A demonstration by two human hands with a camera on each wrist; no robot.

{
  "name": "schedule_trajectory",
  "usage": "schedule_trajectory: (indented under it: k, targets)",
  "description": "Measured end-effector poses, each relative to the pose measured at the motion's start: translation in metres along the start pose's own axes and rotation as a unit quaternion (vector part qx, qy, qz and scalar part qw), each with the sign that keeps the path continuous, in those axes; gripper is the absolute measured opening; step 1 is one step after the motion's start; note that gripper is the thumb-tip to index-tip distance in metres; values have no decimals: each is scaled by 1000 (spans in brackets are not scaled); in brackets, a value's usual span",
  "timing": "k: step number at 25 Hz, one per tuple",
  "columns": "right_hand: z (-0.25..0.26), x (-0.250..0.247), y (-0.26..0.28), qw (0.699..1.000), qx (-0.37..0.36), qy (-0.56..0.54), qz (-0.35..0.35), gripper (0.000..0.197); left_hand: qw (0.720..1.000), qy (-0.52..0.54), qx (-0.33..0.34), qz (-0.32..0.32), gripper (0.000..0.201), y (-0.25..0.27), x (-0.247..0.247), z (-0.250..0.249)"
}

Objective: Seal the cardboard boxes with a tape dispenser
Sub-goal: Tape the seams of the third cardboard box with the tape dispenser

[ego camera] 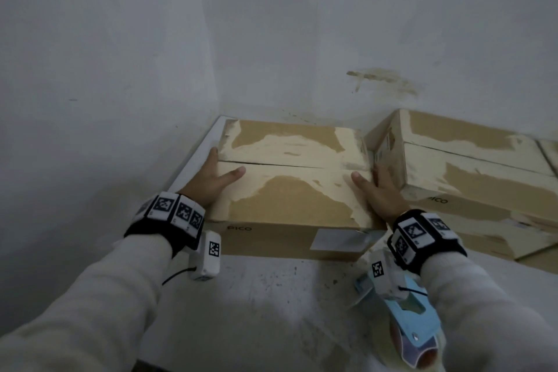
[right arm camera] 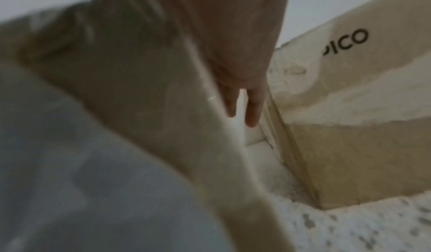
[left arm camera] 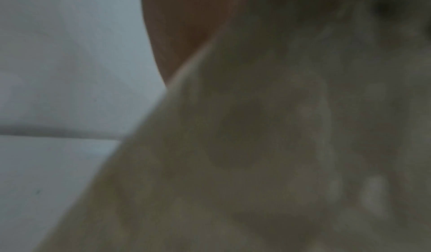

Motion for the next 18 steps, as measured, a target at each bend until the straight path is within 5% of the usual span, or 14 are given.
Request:
schedule_trajectory:
  k: [5, 9, 14, 16, 18]
  targets:
    - [-4, 4, 3, 994, -1, -110, 2, 57, 999, 27, 40, -6, 107, -2, 2, 8]
    - [1, 4, 7, 998, 4, -56, 10, 43, 994, 74, 84, -7, 57, 3, 8, 3]
    - [-2, -2, 7, 998, -17, -13, -63, 33, 991, 123, 47, 6, 26, 12, 2, -3]
    - [-14, -6, 7, 996, -8, -57, -64, 46, 988, 144, 60, 8, 4, 25, 2, -1]
    - [-26, -3, 12, 990, 1, -139, -21, 66, 986, 149, 76, 21, 27, 38, 11, 8]
Point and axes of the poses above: each hand's wrist, its own y-axis away from the middle knuckle, its own x-axis out of the palm, z = x × y, the point moved 3 cm from there along -y, towards the middle knuckle, and after that the axes turned 10 degrees about z, right-handed, at the moved point
